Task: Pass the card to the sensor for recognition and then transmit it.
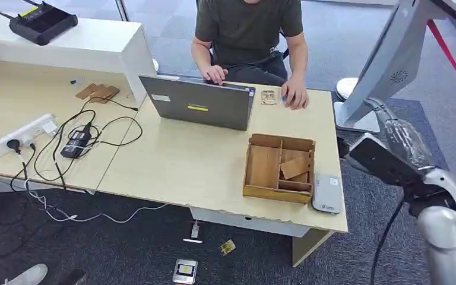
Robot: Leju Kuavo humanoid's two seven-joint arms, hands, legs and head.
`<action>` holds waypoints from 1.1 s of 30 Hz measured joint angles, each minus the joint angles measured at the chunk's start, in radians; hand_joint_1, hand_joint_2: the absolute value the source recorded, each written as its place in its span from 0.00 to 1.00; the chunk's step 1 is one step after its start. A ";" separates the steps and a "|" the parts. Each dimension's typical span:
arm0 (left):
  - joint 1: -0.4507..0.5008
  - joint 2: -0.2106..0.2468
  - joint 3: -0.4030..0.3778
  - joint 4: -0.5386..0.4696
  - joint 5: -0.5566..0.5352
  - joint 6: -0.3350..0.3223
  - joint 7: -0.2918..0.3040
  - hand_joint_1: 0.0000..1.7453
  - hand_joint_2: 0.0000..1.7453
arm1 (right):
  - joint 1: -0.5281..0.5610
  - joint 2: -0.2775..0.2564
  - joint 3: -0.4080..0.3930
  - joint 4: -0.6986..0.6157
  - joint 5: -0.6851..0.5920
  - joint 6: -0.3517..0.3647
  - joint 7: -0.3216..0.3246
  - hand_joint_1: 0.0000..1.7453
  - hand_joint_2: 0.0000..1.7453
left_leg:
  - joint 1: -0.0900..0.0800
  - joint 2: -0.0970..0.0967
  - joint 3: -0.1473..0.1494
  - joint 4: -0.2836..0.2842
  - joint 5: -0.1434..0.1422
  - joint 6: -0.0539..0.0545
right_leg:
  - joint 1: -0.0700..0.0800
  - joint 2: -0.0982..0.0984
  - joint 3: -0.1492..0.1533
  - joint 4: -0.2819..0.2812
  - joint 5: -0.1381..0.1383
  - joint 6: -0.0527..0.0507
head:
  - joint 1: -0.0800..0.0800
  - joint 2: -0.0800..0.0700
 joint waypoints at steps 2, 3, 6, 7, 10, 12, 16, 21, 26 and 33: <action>0.004 0.000 0.005 0.000 0.000 0.001 -0.004 0.00 1.00 | 0.040 0.010 0.016 0.005 0.035 -0.060 -0.036 0.00 1.00 | 0.000 0.000 0.000 0.000 0.000 0.000 | 0.000 0.000 0.000 0.000 0.000 0.000 | 0.000 0.000; 0.006 0.000 0.008 0.000 0.000 0.002 -0.006 0.00 1.00 | 0.054 0.014 0.025 0.008 0.043 -0.074 -0.043 0.00 1.00 | 0.000 0.000 0.000 0.000 0.000 0.000 | 0.000 0.000 -0.001 0.000 0.000 0.000 | 0.000 0.000; 0.005 0.000 0.011 0.000 -0.002 0.001 -0.009 0.00 1.00 | 0.087 0.024 0.043 0.018 0.067 -0.094 -0.045 0.00 1.00 | 0.000 0.000 -0.001 0.000 0.000 0.000 | 0.000 0.000 -0.001 0.000 -0.001 -0.001 | 0.000 0.000; 0.005 0.000 0.011 0.000 -0.004 0.000 -0.009 0.00 1.00 | 0.095 0.026 0.049 0.021 0.080 -0.105 -0.049 0.00 1.00 | 0.000 0.000 -0.001 0.000 0.000 0.000 | 0.000 0.000 -0.001 0.000 -0.001 0.000 | 0.000 0.000; 0.003 0.000 0.017 0.000 -0.014 -0.005 -0.002 0.00 1.00 | 0.125 0.032 0.082 0.044 0.177 -0.174 -0.067 0.00 1.00 | 0.000 0.000 -0.001 0.000 0.000 0.000 | 0.000 0.000 -0.001 0.000 -0.001 0.000 | 0.000 0.000; -0.001 0.000 0.017 0.000 -0.020 -0.007 0.000 0.00 1.00 | 0.141 0.034 0.115 0.069 0.261 -0.210 -0.067 0.00 1.00 | 0.000 0.000 -0.001 0.000 0.000 0.000 | 0.000 0.000 -0.001 0.000 -0.001 0.000 | 0.000 0.000; -0.008 0.000 0.018 0.000 -0.021 -0.006 0.005 0.00 1.00 | 0.149 0.045 0.175 0.121 0.345 -0.252 -0.066 0.00 1.00 | 0.000 0.000 -0.001 0.000 0.000 0.000 | 0.000 0.000 -0.001 0.000 -0.001 0.000 | 0.000 0.000; -0.010 -0.001 0.021 0.000 -0.021 -0.003 0.005 0.00 1.00 | 0.149 0.060 0.227 0.199 0.370 -0.290 -0.078 0.00 1.00 | 0.000 0.000 -0.001 0.000 0.000 0.000 | 0.000 0.000 -0.002 0.000 -0.001 0.000 | 0.000 0.000; -0.013 -0.001 0.027 0.000 -0.021 -0.003 0.007 0.00 1.00 | 0.145 0.077 0.259 0.286 0.364 -0.328 -0.080 0.00 1.00 | 0.000 0.000 -0.002 0.000 0.000 0.000 | 0.000 0.000 -0.002 0.000 -0.001 0.000 | 0.000 0.000; -0.014 -0.001 0.032 0.000 -0.024 -0.004 0.009 0.00 1.00 | 0.130 0.097 0.282 0.362 0.344 -0.346 -0.086 0.00 1.00 | 0.000 0.000 -0.002 0.000 0.000 0.000 | 0.000 0.000 -0.002 0.000 -0.001 0.000 | 0.000 0.000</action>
